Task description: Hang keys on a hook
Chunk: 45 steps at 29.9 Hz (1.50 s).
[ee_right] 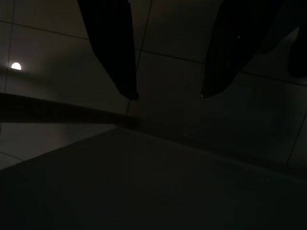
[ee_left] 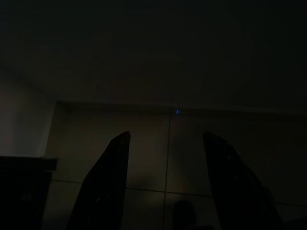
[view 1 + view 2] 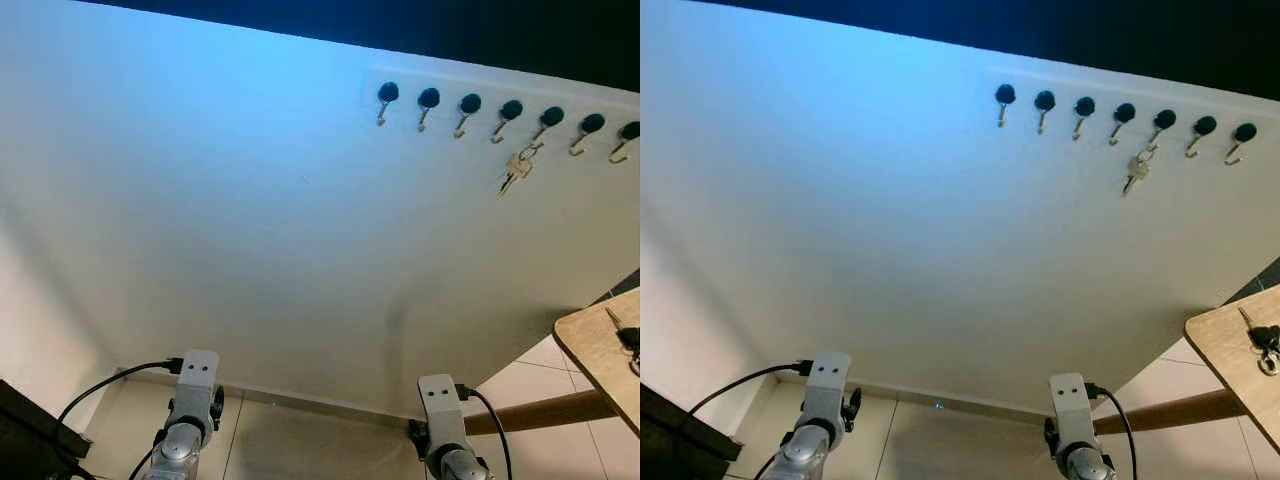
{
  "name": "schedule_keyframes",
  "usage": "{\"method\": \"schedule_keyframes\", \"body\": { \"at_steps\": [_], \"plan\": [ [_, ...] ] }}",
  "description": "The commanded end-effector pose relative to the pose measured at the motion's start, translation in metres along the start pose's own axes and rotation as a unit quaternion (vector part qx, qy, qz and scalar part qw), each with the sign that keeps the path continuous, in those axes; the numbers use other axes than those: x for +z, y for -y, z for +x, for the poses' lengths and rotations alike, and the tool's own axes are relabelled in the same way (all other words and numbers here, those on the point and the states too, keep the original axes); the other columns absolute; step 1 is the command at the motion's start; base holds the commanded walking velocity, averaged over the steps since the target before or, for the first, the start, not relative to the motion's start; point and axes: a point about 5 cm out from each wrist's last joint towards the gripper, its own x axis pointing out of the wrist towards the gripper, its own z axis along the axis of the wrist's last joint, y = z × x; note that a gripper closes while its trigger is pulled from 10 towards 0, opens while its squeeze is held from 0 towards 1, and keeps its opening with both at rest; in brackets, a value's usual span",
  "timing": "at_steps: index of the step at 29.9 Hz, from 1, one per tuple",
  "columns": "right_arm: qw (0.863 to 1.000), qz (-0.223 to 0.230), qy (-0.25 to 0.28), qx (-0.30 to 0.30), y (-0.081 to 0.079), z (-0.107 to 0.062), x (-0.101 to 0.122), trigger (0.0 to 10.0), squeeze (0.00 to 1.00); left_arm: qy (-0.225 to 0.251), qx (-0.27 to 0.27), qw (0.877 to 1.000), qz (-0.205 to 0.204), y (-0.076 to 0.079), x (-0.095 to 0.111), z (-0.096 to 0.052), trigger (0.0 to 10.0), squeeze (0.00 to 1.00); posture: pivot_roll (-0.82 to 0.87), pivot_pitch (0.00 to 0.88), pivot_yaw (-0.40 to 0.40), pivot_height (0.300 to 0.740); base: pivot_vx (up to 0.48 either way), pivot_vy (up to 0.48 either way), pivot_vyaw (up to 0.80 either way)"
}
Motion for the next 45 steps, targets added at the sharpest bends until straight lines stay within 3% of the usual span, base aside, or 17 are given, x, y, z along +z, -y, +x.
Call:
{"method": "schedule_keyframes", "body": {
  "at_steps": [1, 45],
  "plan": [
    [1.000, -0.009, -0.015, 0.000, 0.0023, -0.0021, -0.0070, 10.0, 0.00, -0.004, 0.001, 1.000, 0.003, 0.0006, -0.0019, -0.0006, 10.0, 0.00, 0.10, 0.031, -0.119, 0.740, 0.000, 0.000, 0.00],
    [0.999, -0.034, -0.015, 0.002, 0.0044, -0.0014, -0.0054, 10.0, 0.00, -0.006, -0.017, 0.999, 0.038, 0.0032, -0.0040, -0.0016, 10.0, 0.00, 0.09, 0.003, -0.103, 0.740, 0.000, 0.000, 0.00]
  ]
}}
